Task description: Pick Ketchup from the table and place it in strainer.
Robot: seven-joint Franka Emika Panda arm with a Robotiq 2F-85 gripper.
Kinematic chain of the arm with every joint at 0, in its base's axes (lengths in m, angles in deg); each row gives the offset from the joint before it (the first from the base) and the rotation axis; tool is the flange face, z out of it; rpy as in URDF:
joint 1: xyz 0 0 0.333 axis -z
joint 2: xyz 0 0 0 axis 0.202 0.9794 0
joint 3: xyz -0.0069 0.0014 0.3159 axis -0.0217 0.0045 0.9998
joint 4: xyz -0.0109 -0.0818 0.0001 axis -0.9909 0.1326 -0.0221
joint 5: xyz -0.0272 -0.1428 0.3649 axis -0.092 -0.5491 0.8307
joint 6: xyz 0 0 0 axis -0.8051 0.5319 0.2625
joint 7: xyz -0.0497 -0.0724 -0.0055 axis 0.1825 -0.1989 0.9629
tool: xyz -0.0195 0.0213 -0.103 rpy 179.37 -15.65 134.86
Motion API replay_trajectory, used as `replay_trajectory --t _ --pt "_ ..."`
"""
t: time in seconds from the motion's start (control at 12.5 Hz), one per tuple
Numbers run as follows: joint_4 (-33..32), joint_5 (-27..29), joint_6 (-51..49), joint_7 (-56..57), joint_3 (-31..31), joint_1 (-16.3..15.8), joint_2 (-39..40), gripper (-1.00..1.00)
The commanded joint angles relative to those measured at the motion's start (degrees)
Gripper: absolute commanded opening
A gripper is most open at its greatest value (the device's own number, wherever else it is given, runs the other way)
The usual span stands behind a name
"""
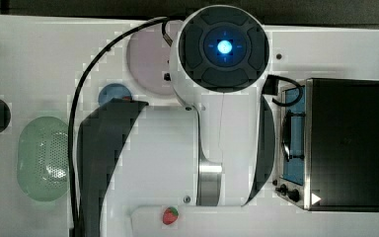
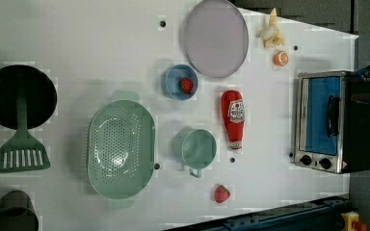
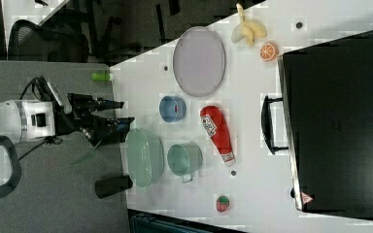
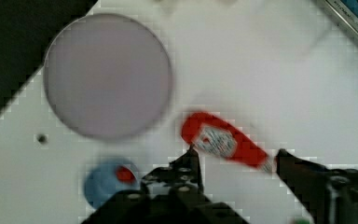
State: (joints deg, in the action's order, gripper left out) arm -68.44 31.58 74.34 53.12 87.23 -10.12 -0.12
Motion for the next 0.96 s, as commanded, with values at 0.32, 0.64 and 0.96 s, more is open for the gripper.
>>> replay_trajectory --t 0.32,0.64,0.96 --pt "-7.1 0.5 -6.3 5.5 3.0 5.8 -10.2 1.00" --pt "-10.9 0.5 -4.6 10.1 5.0 5.5 -5.5 1.00" --pt "-18.7 0.5 8.4 28.1 6.7 5.3 -0.8 1.00"
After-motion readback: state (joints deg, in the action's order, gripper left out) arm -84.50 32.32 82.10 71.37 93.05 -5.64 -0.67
